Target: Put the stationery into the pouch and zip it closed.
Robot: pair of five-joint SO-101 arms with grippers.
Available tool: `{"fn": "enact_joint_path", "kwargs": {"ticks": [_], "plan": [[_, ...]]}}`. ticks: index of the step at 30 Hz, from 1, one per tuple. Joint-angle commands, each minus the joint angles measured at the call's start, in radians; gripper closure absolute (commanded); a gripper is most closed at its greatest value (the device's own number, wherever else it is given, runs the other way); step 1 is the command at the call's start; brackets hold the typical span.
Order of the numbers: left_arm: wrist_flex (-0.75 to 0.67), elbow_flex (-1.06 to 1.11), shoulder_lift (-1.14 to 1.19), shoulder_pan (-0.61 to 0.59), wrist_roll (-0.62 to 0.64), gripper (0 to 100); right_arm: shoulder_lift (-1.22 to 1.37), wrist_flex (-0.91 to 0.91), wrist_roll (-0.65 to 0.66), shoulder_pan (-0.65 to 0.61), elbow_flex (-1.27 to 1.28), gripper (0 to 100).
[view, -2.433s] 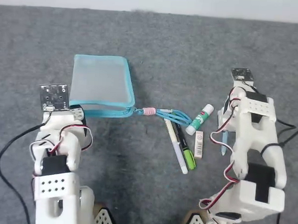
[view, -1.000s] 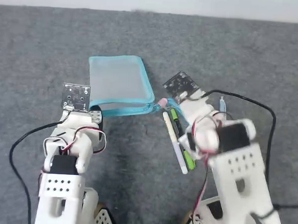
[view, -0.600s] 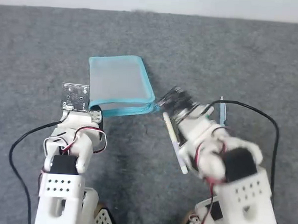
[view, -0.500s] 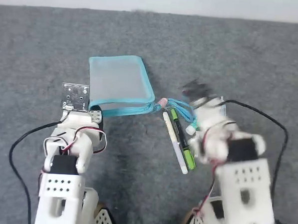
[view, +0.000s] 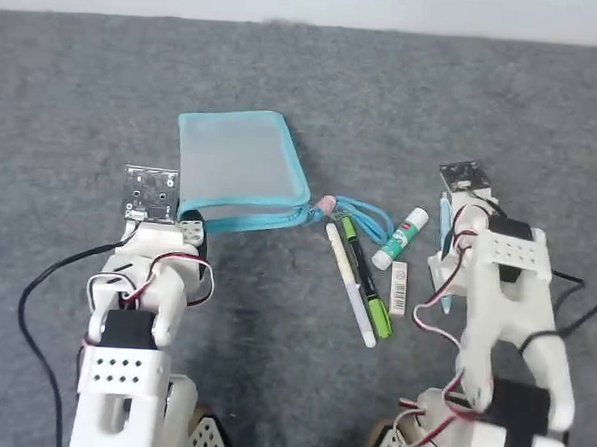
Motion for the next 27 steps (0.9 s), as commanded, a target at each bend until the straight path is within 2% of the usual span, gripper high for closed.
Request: {"fn": "enact_joint_path", "kwargs": {"ticks": [1, 7, 13, 17, 22, 27], "plan": [[0.002, -0.025, -0.031, 0.005, 0.009, 99, 0.035, -0.038, 0.012, -0.03, -0.011, 79.7], [0.002, -0.025, -0.031, 0.005, 0.009, 99, 0.107, -0.094, 0.011, -0.059, -0.006, 80.9], [0.0, -0.025, -0.031, 0.005, 0.009, 99, 0.194, -0.154, 0.017, -0.054, -0.011, 98.5], [0.0, -0.025, -0.031, 0.005, 0.009, 99, 0.166, -0.145, 0.02, -0.03, -0.011, 98.0], [0.0, -0.025, -0.031, 0.005, 0.009, 99, -0.021, -0.013, 0.012, -0.019, -0.037, 99.1], [0.0, -0.025, -0.029, 0.005, 0.011, 99, -0.343, 0.208, 0.011, -0.081, -0.095, 99.1]]}}
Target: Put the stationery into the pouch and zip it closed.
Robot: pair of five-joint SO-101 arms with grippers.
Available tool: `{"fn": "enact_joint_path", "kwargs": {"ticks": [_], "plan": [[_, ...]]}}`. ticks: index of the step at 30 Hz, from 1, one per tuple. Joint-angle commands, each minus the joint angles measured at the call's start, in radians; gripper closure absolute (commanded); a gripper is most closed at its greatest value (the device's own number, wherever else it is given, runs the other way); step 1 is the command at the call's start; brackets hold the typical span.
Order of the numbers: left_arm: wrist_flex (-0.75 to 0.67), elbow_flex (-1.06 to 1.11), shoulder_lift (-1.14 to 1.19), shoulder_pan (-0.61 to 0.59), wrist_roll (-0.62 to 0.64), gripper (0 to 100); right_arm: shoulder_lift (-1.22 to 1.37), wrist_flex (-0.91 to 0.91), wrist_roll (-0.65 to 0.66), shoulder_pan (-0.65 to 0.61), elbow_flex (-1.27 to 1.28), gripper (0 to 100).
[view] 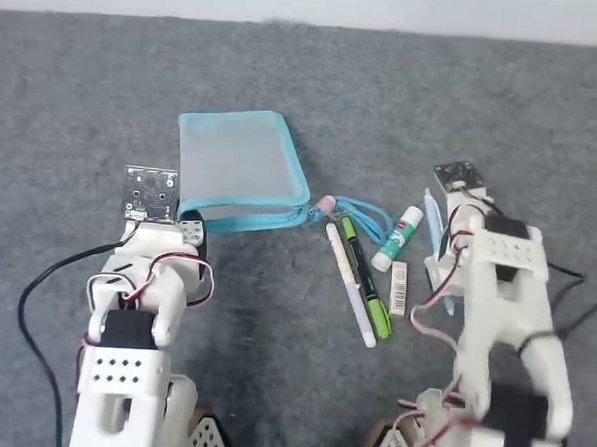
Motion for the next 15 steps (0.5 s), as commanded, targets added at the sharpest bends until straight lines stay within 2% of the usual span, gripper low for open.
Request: {"fn": "enact_joint_path", "kwargs": {"ticks": [1, 7, 15], "plan": [[0.0, -0.025, -0.028, 0.006, 0.011, 99, -0.354, 0.205, 0.005, -0.067, -0.109, 99.1], [0.0, -0.025, -0.025, 0.011, 0.012, 99, -0.619, 0.427, 0.011, -0.202, -0.238, 99.2], [0.0, -0.025, -0.025, 0.009, 0.015, 99, -0.601, 0.619, 0.083, -0.627, -0.296, 99.2]]}}
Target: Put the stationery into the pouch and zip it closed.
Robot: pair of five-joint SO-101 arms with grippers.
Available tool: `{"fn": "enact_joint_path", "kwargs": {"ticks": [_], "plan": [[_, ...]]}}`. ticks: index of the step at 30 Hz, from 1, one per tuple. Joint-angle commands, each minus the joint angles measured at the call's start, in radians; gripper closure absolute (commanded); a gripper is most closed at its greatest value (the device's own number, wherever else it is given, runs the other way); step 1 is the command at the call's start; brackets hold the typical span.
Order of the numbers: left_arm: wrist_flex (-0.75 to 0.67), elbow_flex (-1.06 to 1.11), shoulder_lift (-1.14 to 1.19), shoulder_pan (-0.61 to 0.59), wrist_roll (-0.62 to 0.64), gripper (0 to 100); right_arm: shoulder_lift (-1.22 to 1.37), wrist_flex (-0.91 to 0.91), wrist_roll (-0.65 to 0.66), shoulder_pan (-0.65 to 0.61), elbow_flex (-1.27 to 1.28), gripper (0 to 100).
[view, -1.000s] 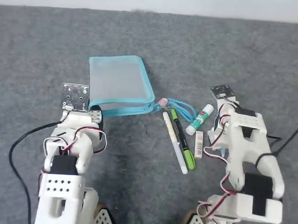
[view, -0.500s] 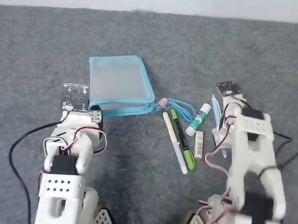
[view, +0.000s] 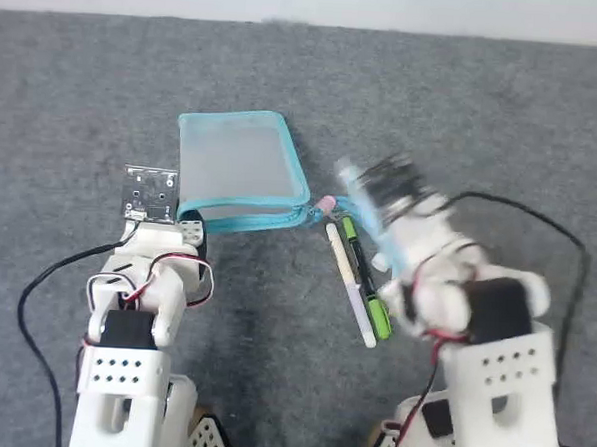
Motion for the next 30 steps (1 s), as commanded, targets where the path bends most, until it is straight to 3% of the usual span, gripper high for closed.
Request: {"fn": "enact_joint_path", "kwargs": {"ticks": [1, 6, 13, 26, 30], "plan": [[0.0, -0.025, -0.025, 0.009, 0.015, 99, 0.013, 0.073, 0.044, -0.225, -0.051, 99.2], [0.0, -0.025, -0.025, 0.011, 0.015, 99, 0.131, 0.058, 0.037, -0.298, -0.054, 99.2], [0.0, -0.025, -0.025, 0.011, 0.015, 99, 0.372, -0.056, -0.046, -0.295, -0.104, 99.2], [0.0, -0.022, -0.023, 0.014, 0.009, 99, 0.65, -0.05, -0.138, -0.295, -0.496, 99.1], [-0.046, 0.021, -0.031, 0.074, -0.043, 99, 0.816, -0.028, -0.27, -0.294, -0.651, 99.1]]}}
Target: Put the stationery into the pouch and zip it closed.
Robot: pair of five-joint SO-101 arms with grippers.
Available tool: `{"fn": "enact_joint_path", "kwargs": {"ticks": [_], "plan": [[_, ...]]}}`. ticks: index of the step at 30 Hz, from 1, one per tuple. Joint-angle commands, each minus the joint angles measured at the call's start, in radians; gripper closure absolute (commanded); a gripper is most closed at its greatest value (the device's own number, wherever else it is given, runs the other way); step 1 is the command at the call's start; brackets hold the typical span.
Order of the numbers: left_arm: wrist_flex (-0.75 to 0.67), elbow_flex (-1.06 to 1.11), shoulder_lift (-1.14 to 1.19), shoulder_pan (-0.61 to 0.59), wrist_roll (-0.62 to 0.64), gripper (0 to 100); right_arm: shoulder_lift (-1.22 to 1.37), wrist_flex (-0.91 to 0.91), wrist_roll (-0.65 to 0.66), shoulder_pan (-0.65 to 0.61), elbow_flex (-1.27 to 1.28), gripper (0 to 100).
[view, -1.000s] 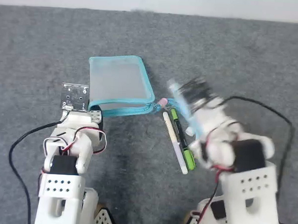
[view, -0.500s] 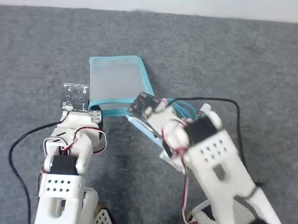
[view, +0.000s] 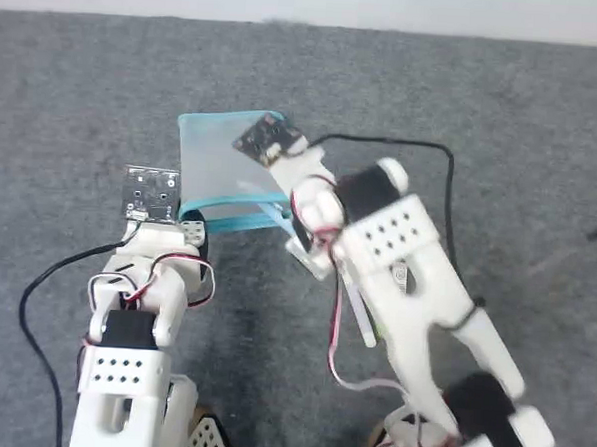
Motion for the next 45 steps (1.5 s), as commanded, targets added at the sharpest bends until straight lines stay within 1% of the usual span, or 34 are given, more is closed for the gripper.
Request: {"fn": "enact_joint_path", "kwargs": {"ticks": [1, 5, 9, 10, 13, 15, 16, 23, 28, 30, 33, 35, 36, 38, 39, 40, 44, 45], "plan": [[-0.052, 0.025, -0.031, 0.072, -0.058, 99, 0.147, 0.012, -0.153, -0.002, -0.21, 99.1], [-0.052, 0.033, -0.031, 0.097, -0.064, 99, 0.263, 0.015, -0.258, -0.002, -0.364, 98.9], [-0.052, 0.033, -0.031, 0.098, -0.068, 99, 0.338, 0.016, -0.359, 0.042, -0.486, 97.9], [-0.052, 0.033, -0.031, 0.098, -0.068, 99, 0.349, 0.018, -0.37, 0.058, -0.508, 95.4], [-0.052, 0.033, -0.031, 0.097, -0.069, 99, 0.355, 0.033, -0.374, 0.082, -0.537, 82.7], [-0.054, 0.033, -0.031, 0.092, -0.069, 99, 0.354, 0.041, -0.373, 0.082, -0.542, 77.5], [-0.055, 0.033, -0.031, 0.091, -0.069, 99, 0.354, 0.048, -0.373, 0.082, -0.543, 77.2], [-0.057, 0.028, -0.031, 0.074, -0.064, 99, 0.328, 0.124, -0.23, 0.077, -0.543, 80.7], [-0.071, 0.018, -0.031, 0.025, -0.057, 99, 0.18, 0.148, -0.172, 0.074, -0.534, 80.8], [-0.071, 0.016, -0.031, 0.002, -0.026, 99, 0.113, 0.147, -0.144, 0.079, -0.503, 80.8], [-0.058, -0.015, -0.026, -0.049, 0.034, 99, 0.042, 0.14, -0.115, 0.119, -0.405, 80.8], [-0.023, -0.039, -0.025, -0.046, 0.077, 99, -0.005, 0.088, -0.098, 0.137, -0.285, 80.8], [-0.006, -0.047, -0.023, -0.012, 0.083, 99, -0.03, 0.051, -0.083, 0.143, -0.215, 80.8], [0.02, -0.047, -0.025, 0.078, 0.038, 99, -0.09, -0.045, -0.063, 0.145, -0.052, 80.8], [0.023, -0.045, -0.026, 0.107, 0.02, 99, -0.127, -0.104, -0.058, 0.145, 0.035, 80.8], [0.021, -0.044, -0.031, 0.101, 0.017, 99, -0.17, -0.157, -0.052, 0.145, 0.121, 80.8], [0.021, -0.088, -0.023, -0.091, 0.109, 99, -0.352, -0.381, -0.048, 0.14, 0.459, 80.5], [0.021, -0.091, -0.023, -0.107, 0.109, 99, -0.398, -0.435, -0.048, 0.13, 0.532, 80.5]]}}
